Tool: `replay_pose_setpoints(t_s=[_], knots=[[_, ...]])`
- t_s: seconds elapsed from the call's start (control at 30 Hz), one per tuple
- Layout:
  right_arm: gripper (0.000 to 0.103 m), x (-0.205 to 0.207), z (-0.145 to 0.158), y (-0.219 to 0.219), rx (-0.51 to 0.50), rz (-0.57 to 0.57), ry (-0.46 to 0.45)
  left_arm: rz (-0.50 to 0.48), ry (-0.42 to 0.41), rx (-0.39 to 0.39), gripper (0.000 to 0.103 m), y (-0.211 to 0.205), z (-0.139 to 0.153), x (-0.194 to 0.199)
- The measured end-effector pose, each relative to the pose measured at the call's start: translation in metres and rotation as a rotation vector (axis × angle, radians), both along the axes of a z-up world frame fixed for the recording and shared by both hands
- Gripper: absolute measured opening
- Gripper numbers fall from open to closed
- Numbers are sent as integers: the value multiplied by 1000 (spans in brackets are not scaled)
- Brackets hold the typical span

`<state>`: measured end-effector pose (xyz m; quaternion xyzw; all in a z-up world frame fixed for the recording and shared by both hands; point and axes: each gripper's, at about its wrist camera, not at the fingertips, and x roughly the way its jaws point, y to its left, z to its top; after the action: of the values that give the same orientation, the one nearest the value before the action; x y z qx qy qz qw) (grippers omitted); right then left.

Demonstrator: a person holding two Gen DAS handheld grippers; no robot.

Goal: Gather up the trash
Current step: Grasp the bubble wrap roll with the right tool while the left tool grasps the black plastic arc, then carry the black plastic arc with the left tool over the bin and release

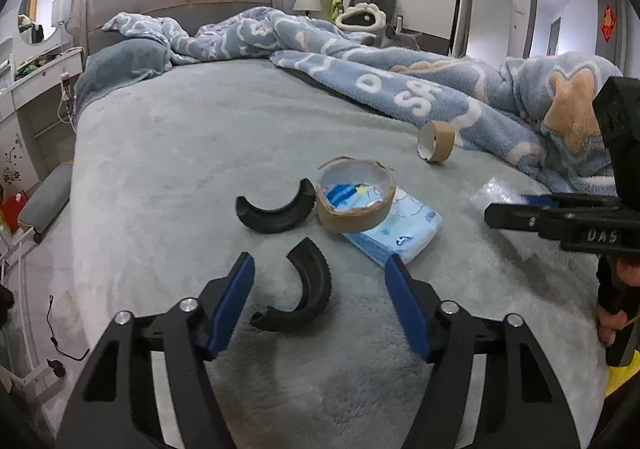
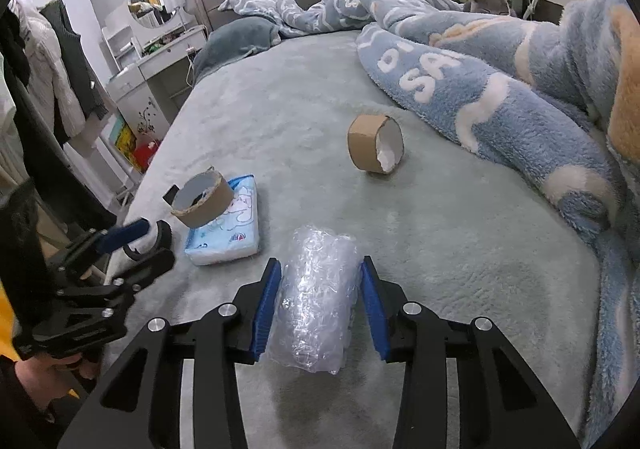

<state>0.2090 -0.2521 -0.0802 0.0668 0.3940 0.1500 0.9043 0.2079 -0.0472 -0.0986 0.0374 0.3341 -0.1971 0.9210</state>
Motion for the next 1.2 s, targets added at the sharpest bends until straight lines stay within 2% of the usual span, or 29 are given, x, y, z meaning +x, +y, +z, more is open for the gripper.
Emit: replay_pose_setpoints(t_s=[0.27, 0.53, 0.63, 0.9, 1.2], knots=[[41, -4, 8, -2, 25, 32, -21, 10, 33, -14, 59, 0, -4, 13], [41, -1, 4, -7, 26, 24, 0, 49, 61, -39, 34, 7, -6, 23], [40, -1, 5, -5, 23, 29, 0, 51, 59, -36, 28, 8, -5, 21], [41, 0, 14, 10, 7, 35, -5, 51, 83, -32, 27, 13, 3, 15], [40, -8, 40, 52, 2, 87, -52, 45, 109, -59, 27, 28, 19, -8]])
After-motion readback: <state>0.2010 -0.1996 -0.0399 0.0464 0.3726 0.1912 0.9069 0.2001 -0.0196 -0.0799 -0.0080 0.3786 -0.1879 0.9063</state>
